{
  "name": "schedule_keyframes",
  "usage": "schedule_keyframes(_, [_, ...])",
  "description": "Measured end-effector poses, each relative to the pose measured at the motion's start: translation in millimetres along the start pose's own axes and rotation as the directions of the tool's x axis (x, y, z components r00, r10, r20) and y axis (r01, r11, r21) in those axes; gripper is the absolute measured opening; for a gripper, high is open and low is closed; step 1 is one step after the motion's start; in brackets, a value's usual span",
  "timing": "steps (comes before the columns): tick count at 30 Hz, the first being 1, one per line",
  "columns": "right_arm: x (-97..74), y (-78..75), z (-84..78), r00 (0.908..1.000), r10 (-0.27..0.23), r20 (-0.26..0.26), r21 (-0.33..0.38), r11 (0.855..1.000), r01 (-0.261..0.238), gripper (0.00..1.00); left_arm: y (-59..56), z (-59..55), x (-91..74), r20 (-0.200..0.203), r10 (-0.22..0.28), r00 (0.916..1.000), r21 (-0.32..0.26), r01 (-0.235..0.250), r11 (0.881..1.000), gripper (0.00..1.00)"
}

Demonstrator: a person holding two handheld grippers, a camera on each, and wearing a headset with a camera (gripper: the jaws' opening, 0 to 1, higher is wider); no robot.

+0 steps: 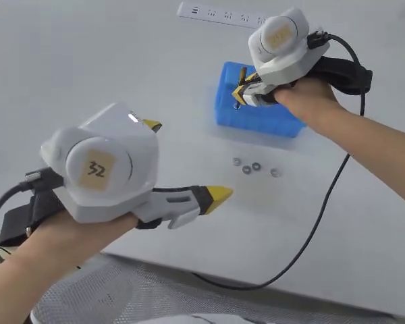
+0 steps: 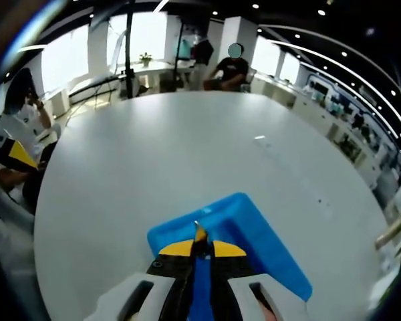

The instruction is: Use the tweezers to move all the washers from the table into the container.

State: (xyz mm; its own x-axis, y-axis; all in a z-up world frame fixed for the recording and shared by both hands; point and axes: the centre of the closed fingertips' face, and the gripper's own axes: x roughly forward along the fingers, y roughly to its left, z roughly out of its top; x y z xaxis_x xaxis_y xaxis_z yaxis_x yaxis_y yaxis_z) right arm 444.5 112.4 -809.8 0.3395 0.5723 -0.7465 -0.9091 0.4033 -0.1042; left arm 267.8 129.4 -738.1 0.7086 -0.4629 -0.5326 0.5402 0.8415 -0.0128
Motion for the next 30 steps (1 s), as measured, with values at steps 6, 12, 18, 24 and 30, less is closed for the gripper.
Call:
schedule_keyframes(6, [-4.2, -1.0, -1.3, 0.9999, 0.015, 0.007, 0.055, 0.998, -0.015, 0.04, -1.7, -0.1, 1.4, -0.004, -0.003, 1.0000, 0.015, 0.003, 1.000, 0.84])
schedule_keyframes(12, [-9.6, -4.7, 6.7, 0.9984, 0.025, 0.051, 0.118, 0.993, -0.031, 0.05, 2.0, 1.0, -1.5, 0.000, 0.006, 1.0000, 0.012, -0.006, 1.000, 0.84])
schedule_keyframes(18, [-32.7, -6.2, 23.4, 0.9924, 0.010, 0.122, 0.142, 0.989, -0.027, 0.04, 5.1, 3.8, -5.1, 0.015, 0.015, 0.9998, -0.010, -0.014, 1.000, 0.85])
schedule_keyframes(24, [-63.5, -4.4, 45.1, 0.9741, -0.011, 0.226, 0.184, 0.982, -0.031, 0.04, 9.3, 3.2, -5.5, 0.020, 0.024, 0.9995, -0.012, -0.024, 1.000, 0.85])
schedule_keyframes(30, [-88.9, 8.4, 57.7, 0.9595, -0.035, 0.279, 0.142, 0.990, -0.006, 0.04, 10.8, 3.6, -8.2, 0.022, 0.030, 0.9993, -0.019, -0.029, 0.999, 0.85])
